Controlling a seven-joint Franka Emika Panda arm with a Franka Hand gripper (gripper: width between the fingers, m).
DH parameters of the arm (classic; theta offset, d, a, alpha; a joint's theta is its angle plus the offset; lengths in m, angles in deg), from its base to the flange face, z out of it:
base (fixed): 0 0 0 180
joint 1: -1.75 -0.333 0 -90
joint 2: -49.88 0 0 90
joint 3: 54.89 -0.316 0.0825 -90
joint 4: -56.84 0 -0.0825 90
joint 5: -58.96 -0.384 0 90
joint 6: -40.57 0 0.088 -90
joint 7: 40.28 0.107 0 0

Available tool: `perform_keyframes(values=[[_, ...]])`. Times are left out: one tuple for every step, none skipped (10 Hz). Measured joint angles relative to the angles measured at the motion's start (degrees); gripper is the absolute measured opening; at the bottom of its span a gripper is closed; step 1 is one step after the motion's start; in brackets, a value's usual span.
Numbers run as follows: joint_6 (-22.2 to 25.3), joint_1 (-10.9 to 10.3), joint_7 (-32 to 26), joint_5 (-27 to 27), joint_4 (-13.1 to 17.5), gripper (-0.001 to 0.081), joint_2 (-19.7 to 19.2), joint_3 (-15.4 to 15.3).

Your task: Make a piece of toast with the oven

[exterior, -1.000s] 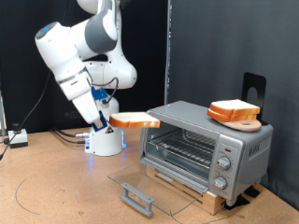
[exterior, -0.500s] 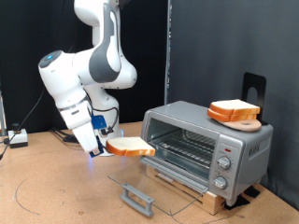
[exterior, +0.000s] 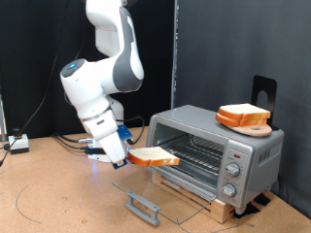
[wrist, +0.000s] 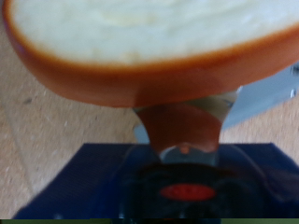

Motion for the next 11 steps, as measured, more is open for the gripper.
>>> perform_keyframes(values=[[-0.1, -0.7, 0.1, -0.4, -0.1, 0.0394, 0.2, -1.0], [-0.8, -1.3, 0.4, -0.6, -0.3, 0.0394, 0.3, -2.0], [-1.9, -1.8, 1.0, -0.6, -0.9, 0.0394, 0.5, -3.1], [-3.0, -2.3, 1.2, -0.6, -1.6, 0.0394, 0.8, -4.1], [-4.3, -2.8, 1.3, -0.8, -2.6, 0.0394, 1.2, -5.0], [-5.4, -3.4, 1.3, -1.5, -3.6, 0.0394, 1.6, -5.9], [-6.2, -4.0, 1.3, -2.4, -4.5, 0.0394, 2.2, -6.7], [-6.7, -4.5, 1.3, -2.9, -5.4, 0.0394, 3.0, -7.4], [-7.7, -4.8, 1.3, -3.0, -6.2, 0.0394, 3.7, -7.9], [-9.7, -4.8, 1.3, -3.1, -7.1, 0.0394, 4.1, -8.4], [-11.6, -4.8, 1.3, -2.7, -7.8, 0.0394, 4.3, -8.7]])
